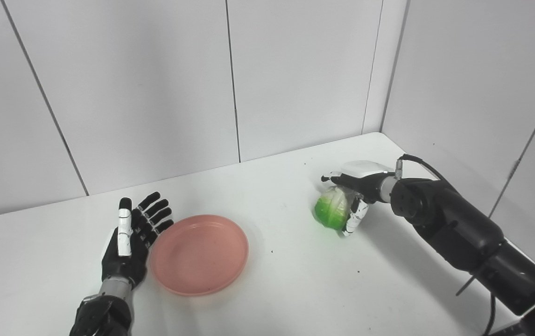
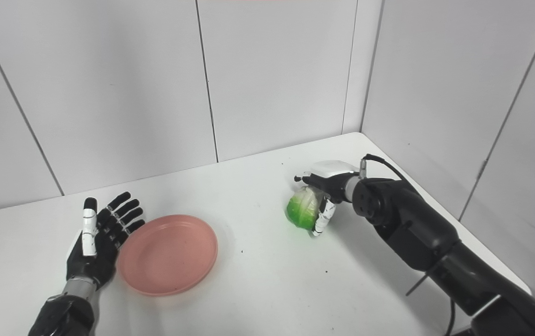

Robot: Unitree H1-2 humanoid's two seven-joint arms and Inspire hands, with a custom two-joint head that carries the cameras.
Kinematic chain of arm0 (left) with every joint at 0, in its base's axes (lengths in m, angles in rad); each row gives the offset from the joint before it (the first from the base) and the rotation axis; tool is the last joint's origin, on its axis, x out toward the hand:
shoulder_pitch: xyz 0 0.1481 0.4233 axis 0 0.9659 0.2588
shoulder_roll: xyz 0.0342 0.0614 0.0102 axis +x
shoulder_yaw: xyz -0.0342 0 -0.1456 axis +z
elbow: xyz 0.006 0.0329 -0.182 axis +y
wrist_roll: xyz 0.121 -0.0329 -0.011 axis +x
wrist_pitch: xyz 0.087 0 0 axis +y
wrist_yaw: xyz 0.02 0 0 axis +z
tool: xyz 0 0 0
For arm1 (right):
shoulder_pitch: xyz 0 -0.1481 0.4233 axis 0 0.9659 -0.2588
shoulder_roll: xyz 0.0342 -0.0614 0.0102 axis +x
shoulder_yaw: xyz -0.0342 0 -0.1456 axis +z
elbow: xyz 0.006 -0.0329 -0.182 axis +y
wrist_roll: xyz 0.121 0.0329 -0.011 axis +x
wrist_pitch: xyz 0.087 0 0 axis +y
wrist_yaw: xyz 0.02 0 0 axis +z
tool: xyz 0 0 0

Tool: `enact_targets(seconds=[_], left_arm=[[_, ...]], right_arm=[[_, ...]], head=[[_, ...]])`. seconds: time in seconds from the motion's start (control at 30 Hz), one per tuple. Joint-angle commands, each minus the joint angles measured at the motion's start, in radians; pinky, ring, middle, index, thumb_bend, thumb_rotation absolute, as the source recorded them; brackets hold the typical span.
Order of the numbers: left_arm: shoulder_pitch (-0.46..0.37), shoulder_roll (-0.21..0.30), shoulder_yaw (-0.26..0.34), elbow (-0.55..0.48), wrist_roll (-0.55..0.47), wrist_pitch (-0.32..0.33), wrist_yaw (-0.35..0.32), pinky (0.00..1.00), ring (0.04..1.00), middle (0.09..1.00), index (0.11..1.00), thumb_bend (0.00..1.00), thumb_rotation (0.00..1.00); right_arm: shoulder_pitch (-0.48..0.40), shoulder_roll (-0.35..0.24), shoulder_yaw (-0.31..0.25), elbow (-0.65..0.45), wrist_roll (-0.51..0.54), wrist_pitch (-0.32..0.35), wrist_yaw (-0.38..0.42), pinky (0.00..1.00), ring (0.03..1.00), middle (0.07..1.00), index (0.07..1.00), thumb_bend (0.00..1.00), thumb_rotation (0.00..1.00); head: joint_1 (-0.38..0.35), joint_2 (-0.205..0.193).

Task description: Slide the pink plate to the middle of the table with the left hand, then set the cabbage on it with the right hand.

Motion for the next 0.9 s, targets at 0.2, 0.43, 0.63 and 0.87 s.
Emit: enact_targets(seconds=[0.2,0.43,0.63,0.87], left_arm=[[-0.025,0.006,0.004,-0.044,-0.007,-0.01,-0.012,0.75,0.792,0.776,0.745,0.84,0.96],[-0.016,0.012,0.001,-0.059,-0.002,-0.007,-0.011,0.76,0.797,0.781,0.756,0.8,1.0],[-0.011,0.006,0.004,-0.071,-0.003,0.006,0.002,0.75,0.792,0.776,0.749,0.8,0.99],[-0.003,0.001,0.001,-0.091,0.005,0.015,0.009,0.74,0.788,0.772,0.744,0.82,0.98]], right_arm=[[0.018,0.038,-0.041,0.046,0.034,-0.135,-0.161,0.47,0.461,0.539,0.569,0.6,0.0],[0.042,0.086,-0.069,0.104,0.031,-0.174,-0.307,0.41,0.453,0.505,0.468,0.52,0.0],[0.053,0.084,-0.069,0.109,0.034,-0.202,-0.352,0.42,0.46,0.508,0.46,0.52,0.0],[0.046,0.091,-0.105,0.01,0.055,-0.204,-0.37,0.4,0.45,0.506,0.468,0.52,0.0]], head=[[-0.002,0.004],[-0.002,0.01],[0.009,0.012],[0.026,0.013]])
